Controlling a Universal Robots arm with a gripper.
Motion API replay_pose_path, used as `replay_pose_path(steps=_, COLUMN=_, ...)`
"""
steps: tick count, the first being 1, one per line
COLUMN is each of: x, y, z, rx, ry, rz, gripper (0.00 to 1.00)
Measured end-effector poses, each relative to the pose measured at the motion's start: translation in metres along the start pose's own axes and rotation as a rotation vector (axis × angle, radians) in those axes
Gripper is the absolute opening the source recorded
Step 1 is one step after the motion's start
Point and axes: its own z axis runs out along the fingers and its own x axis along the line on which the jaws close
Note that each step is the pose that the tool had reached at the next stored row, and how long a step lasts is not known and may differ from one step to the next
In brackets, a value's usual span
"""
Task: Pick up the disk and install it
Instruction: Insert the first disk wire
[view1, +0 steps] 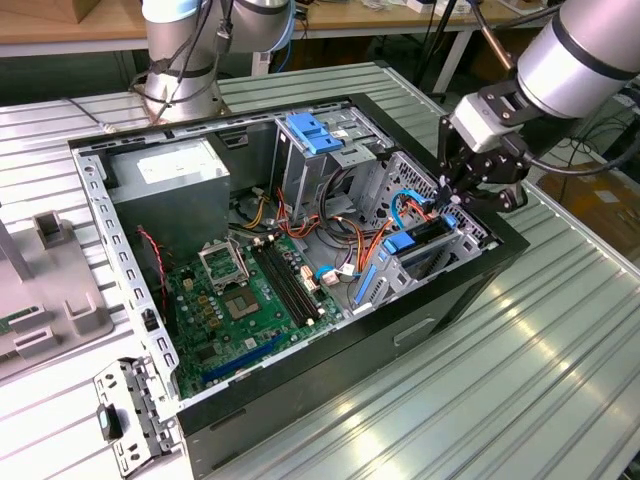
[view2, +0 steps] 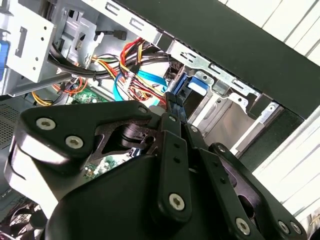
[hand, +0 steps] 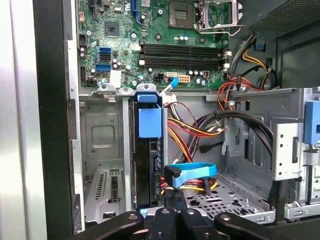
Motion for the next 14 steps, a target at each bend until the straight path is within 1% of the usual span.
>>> replay_pose_path(steps=1, x=-0.0004, y=-0.0003, z=-0.0017, rx=0.0000, ry=-0.0017, rz=0.000, gripper=0.11)
replay_pose_path(steps=2, x=-0.0011, y=-0.0006, z=-0.0049, rx=-0.0001, ry=-0.0043, rz=0.000, gripper=0.11)
replay_pose_path(steps=4, x=-0.0018, y=-0.0010, z=-0.0082, rx=-0.0002, ry=-0.0074, rz=0.000, gripper=0.11)
replay_pose_path(steps=7, x=-0.0043, y=-0.0021, z=-0.0199, rx=-0.0004, ry=-0.0168, rz=0.001, gripper=0.11)
replay_pose_path(steps=9, x=-0.0053, y=-0.0024, z=-0.0241, rx=-0.0004, ry=-0.0204, rz=0.001, gripper=0.11)
replay_pose_path(steps=12, x=-0.0077, y=-0.0032, z=-0.0355, rx=-0.0007, ry=-0.0298, rz=0.002, gripper=0.11)
replay_pose_path(steps=14, x=-0.0086, y=-0.0035, z=-0.0393, rx=-0.0007, ry=-0.0335, rz=0.002, gripper=0.11)
